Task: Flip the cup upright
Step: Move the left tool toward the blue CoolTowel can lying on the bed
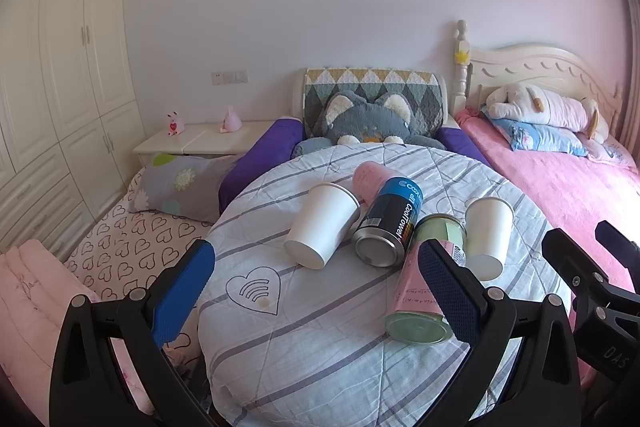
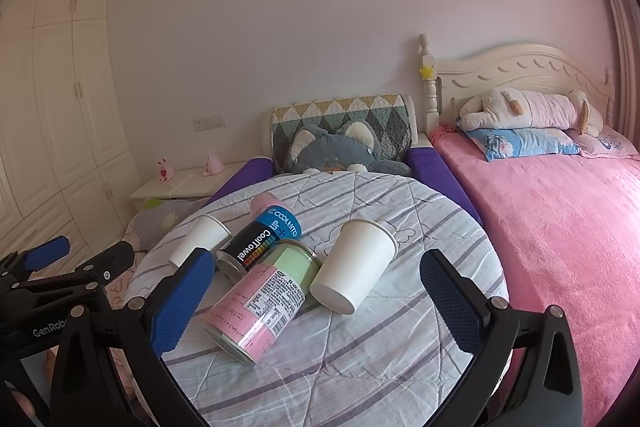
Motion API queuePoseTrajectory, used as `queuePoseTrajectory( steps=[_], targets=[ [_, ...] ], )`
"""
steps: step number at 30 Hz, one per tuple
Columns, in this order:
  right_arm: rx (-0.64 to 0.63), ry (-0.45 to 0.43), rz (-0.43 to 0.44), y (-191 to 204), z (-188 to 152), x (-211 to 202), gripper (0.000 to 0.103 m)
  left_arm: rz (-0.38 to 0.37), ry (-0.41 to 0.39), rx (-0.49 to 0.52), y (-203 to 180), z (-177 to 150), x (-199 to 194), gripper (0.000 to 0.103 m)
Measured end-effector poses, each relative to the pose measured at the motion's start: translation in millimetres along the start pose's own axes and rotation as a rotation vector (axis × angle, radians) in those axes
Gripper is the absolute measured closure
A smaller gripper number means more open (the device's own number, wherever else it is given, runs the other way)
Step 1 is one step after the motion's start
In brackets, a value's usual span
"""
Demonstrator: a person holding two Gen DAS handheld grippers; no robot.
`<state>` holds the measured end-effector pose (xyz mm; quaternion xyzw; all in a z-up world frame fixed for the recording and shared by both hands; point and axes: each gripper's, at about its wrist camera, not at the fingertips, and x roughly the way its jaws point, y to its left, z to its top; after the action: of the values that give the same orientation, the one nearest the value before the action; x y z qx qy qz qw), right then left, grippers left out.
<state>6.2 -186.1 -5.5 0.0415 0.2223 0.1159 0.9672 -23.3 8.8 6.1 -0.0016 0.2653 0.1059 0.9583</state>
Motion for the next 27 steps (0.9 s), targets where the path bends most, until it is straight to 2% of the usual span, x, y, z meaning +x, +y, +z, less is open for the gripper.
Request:
queuePoseTrajectory(
  steps=[27],
  targets=[
    [0.003, 0.019, 0.004, 3.4, -2.0, 5.5, 0.0, 0.011, 0.022, -0.009, 4.2, -2.5, 8.8, 0.0]
  ],
)
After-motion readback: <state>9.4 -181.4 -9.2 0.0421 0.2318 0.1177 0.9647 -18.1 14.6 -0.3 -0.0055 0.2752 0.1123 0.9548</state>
